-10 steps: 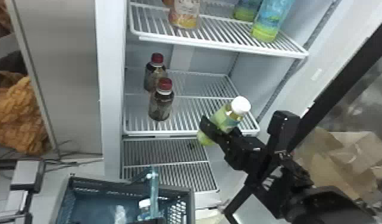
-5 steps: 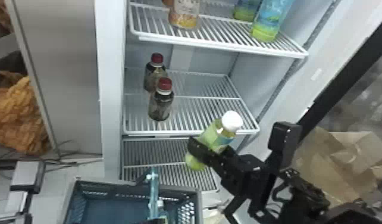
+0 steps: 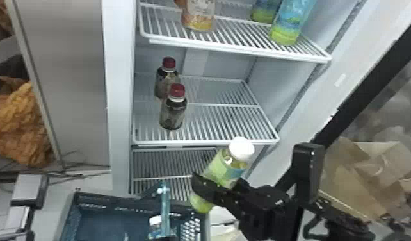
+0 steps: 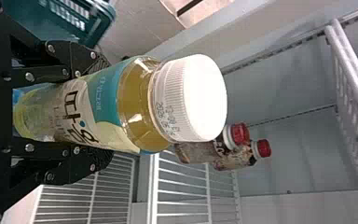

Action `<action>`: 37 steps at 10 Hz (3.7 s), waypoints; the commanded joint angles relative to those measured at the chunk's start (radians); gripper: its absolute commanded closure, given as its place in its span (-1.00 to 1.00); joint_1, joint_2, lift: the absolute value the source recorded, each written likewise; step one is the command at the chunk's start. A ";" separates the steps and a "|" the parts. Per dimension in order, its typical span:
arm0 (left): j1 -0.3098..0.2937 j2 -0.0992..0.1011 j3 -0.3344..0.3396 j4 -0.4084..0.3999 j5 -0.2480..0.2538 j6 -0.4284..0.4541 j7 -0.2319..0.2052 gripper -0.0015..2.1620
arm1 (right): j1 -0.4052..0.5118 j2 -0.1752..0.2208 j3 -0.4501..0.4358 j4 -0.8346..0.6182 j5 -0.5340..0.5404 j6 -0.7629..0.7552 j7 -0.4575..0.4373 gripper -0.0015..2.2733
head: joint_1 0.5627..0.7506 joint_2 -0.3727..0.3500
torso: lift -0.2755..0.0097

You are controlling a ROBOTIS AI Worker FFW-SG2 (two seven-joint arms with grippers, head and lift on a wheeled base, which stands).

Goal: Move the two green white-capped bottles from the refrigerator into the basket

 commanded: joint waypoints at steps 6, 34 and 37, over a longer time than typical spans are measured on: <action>0.003 0.001 0.002 -0.002 0.000 0.002 0.000 0.07 | 0.057 0.021 -0.018 -0.017 -0.062 0.168 0.000 -0.28 | 0.41 -0.94 | -0.92; 0.005 -0.001 0.002 -0.002 0.002 0.005 0.000 0.07 | 0.015 0.070 0.024 0.223 0.127 -0.713 0.020 -0.87 | 0.41 -0.94 | -0.92; 0.008 -0.002 0.002 -0.005 0.002 0.002 0.000 0.07 | 0.047 0.104 0.032 0.248 0.235 -0.838 -0.033 -0.87 | 0.41 -0.94 | -0.92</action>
